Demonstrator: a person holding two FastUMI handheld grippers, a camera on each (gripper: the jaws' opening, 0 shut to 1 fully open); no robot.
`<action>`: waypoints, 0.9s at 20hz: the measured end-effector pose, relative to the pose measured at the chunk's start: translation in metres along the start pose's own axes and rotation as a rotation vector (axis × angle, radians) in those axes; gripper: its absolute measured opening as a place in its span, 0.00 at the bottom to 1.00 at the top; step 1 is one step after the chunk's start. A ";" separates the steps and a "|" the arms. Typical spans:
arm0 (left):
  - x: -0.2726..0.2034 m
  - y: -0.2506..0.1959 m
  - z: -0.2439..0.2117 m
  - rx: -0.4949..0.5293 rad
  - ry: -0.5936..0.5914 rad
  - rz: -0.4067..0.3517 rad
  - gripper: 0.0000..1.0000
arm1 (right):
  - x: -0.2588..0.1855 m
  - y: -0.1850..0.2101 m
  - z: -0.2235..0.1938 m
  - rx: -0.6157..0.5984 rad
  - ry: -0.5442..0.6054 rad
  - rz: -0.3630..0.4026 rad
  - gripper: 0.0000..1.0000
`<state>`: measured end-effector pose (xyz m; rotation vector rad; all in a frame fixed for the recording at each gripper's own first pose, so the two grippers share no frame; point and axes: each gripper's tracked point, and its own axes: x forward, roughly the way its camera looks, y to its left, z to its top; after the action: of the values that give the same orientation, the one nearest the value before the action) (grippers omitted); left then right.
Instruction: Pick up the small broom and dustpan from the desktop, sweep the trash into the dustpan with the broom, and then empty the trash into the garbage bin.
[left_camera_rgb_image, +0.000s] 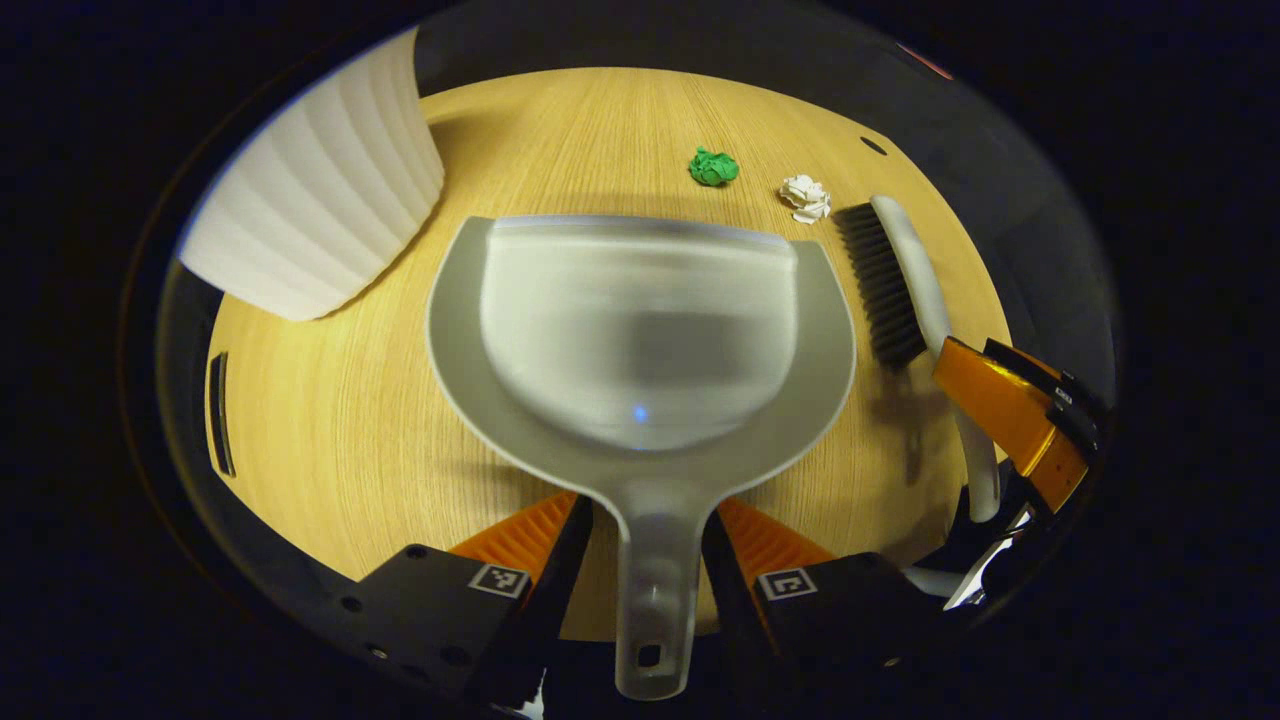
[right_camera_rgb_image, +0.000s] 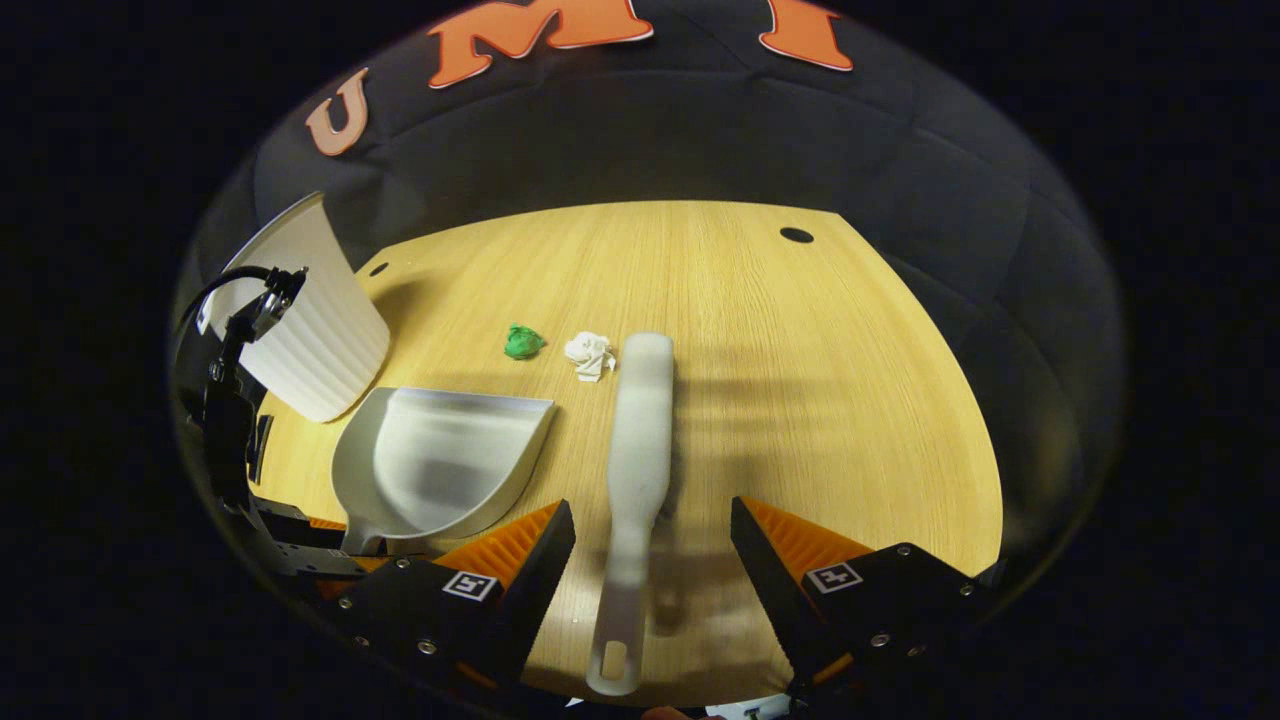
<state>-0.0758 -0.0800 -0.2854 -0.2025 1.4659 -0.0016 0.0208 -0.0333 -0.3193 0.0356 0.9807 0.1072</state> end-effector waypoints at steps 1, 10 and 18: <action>-0.006 0.000 0.002 0.018 0.027 0.006 0.62 | 0.006 -0.005 -0.001 -0.005 0.023 -0.026 0.96; -0.003 0.011 0.006 0.120 0.051 -0.032 0.33 | 0.045 0.001 0.017 -0.027 0.099 -0.090 0.82; -0.006 0.020 0.019 0.212 0.028 -0.071 0.30 | 0.056 0.004 0.022 -0.033 0.177 -0.034 0.37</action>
<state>-0.0601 -0.0565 -0.2804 -0.0821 1.4743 -0.2171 0.0701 -0.0229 -0.3531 -0.0208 1.1558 0.0960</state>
